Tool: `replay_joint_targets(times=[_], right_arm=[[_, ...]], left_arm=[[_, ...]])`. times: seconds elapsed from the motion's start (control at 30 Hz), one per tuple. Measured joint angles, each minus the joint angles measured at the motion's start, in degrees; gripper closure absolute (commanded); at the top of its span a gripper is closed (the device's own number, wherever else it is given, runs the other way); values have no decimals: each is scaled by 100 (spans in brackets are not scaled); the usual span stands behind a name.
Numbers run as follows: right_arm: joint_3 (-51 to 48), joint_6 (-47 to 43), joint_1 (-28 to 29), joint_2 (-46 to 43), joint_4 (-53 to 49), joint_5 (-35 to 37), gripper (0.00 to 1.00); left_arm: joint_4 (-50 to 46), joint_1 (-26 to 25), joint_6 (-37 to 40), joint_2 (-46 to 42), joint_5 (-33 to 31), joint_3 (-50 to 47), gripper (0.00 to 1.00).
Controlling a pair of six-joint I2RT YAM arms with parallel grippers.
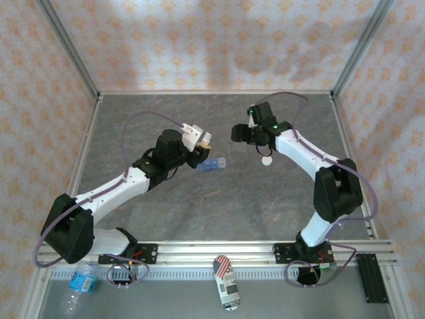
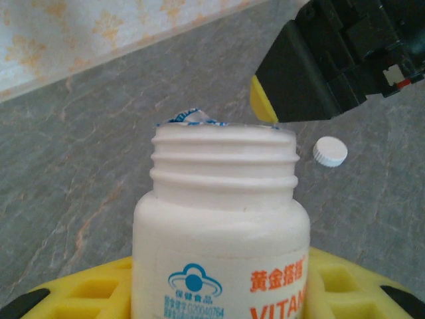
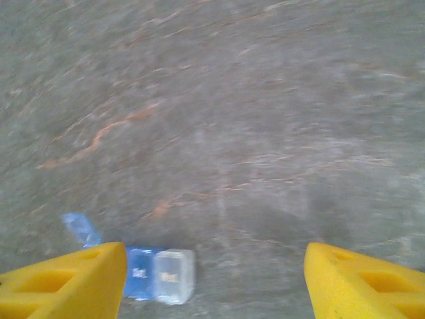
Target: Sort the pills into containers
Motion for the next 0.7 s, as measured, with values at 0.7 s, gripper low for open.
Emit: replay_joint_targets(times=[0.7], right_arm=[[306,-544,627,1287,-514,55,30]], left_arm=[[-1482,168,-85,997,-81,275,100]])
